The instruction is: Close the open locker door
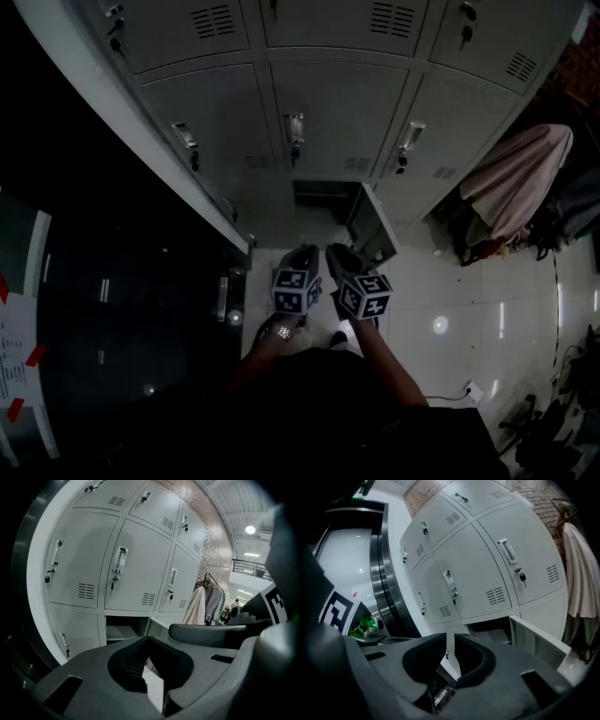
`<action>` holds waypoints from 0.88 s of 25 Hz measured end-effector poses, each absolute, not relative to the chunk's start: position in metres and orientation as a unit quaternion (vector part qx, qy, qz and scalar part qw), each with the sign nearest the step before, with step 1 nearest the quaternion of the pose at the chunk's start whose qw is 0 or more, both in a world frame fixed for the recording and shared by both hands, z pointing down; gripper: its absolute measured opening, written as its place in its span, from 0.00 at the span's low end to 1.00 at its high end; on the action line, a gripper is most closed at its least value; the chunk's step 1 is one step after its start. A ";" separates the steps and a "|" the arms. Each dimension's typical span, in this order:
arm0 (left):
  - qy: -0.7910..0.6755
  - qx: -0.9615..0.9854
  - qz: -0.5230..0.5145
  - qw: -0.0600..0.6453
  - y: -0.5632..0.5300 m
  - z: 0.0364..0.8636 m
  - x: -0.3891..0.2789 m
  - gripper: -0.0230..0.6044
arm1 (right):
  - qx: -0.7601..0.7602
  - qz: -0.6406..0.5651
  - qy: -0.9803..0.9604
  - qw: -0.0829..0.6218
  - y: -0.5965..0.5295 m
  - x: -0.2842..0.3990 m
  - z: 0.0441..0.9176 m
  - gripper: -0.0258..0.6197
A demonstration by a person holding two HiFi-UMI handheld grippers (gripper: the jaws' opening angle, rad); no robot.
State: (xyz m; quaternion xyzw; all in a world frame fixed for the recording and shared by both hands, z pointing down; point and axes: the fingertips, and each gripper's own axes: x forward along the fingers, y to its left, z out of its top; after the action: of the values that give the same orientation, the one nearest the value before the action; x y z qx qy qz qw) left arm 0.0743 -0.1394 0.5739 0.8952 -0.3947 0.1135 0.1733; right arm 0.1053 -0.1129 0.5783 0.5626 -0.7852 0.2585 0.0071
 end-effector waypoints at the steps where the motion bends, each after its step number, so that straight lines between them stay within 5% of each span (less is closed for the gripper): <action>1: -0.397 0.894 0.112 0.176 -0.148 0.573 0.069 0.02 | 0.563 0.256 -0.786 0.003 -0.120 0.102 0.576 0.16; 4: -0.397 0.893 0.112 0.181 -0.169 0.572 0.058 0.02 | 0.578 0.232 -0.782 0.007 -0.135 0.109 0.571 0.21; 6: -0.391 0.895 0.114 0.183 -0.174 0.573 0.057 0.02 | 0.609 0.202 -0.766 0.041 -0.135 0.138 0.575 0.12; 13: -0.398 0.891 0.116 0.187 -0.196 0.575 0.053 0.02 | 0.687 0.251 -0.673 0.113 -0.141 0.308 0.630 0.07; 22: -0.423 0.881 0.109 0.182 -0.217 0.567 0.044 0.02 | 0.667 0.359 -0.601 0.253 -0.123 0.364 0.729 0.07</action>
State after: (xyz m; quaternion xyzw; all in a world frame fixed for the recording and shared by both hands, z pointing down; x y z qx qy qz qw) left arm 0.0438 -0.2168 0.5672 0.8807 -0.4235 0.1095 0.1820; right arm 0.3643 -0.1227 0.7295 0.6675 -0.6014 0.3589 0.2530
